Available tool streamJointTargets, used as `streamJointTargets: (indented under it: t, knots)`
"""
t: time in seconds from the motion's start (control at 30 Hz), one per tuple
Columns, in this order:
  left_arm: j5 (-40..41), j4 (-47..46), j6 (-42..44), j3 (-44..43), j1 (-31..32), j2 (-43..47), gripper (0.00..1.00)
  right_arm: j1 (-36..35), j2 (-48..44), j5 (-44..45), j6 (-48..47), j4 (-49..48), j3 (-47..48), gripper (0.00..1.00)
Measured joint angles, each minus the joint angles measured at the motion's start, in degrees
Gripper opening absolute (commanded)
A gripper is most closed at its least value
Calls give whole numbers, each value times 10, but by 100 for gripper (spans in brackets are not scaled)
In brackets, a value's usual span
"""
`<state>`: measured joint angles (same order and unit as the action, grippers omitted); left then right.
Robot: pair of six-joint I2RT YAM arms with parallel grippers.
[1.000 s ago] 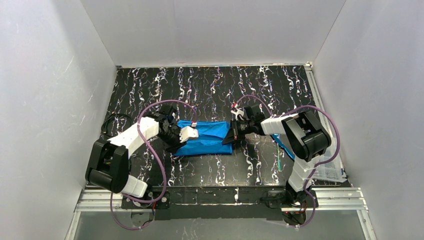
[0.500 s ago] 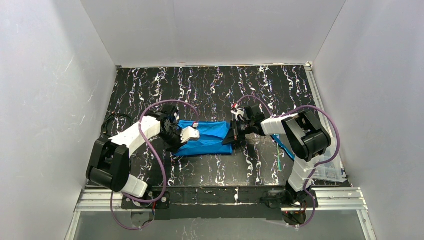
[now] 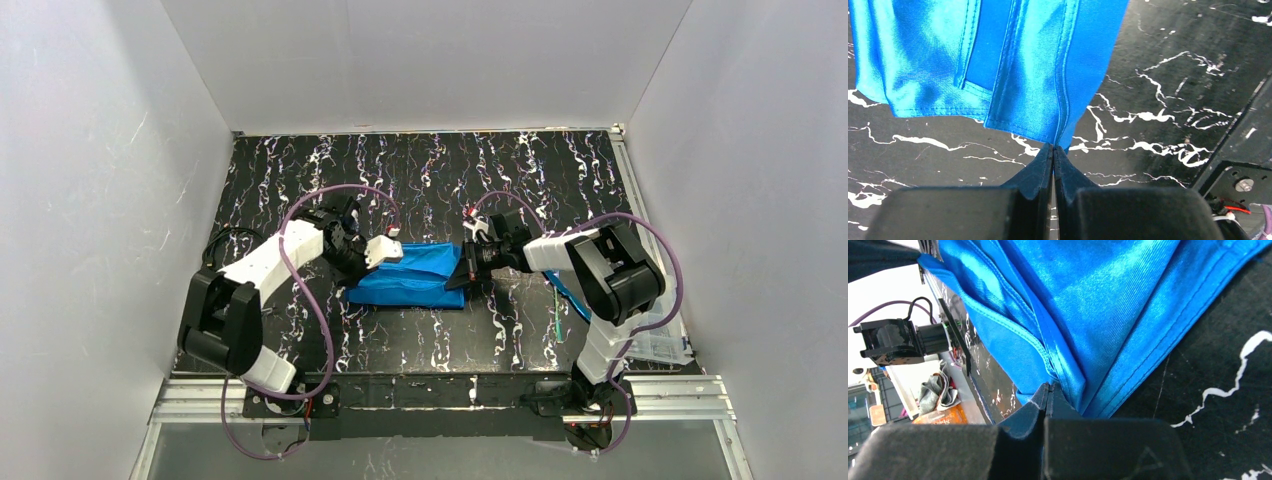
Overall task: Fold the napkin into a case and place the utensils inside
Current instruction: Smooth out the 2/3-rectangle-folded napkin at the center of the board.
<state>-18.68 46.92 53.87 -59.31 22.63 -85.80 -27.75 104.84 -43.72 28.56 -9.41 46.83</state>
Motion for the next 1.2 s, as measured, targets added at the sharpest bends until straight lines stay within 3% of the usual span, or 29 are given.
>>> streamJointTargets:
  t: [0.7,1.0,1.2]
  knots:
    - [50,-82,-17,-47,-19,-111,0,2,-10,-14,-3,-6,-10,2]
    - [65,-113,-10,-43,-36,-145,0,7,-17,-11,-10,14,-10,24]
    - [63,-116,-12,-44,-37,-151,0,7,-87,27,-29,64,-9,26]
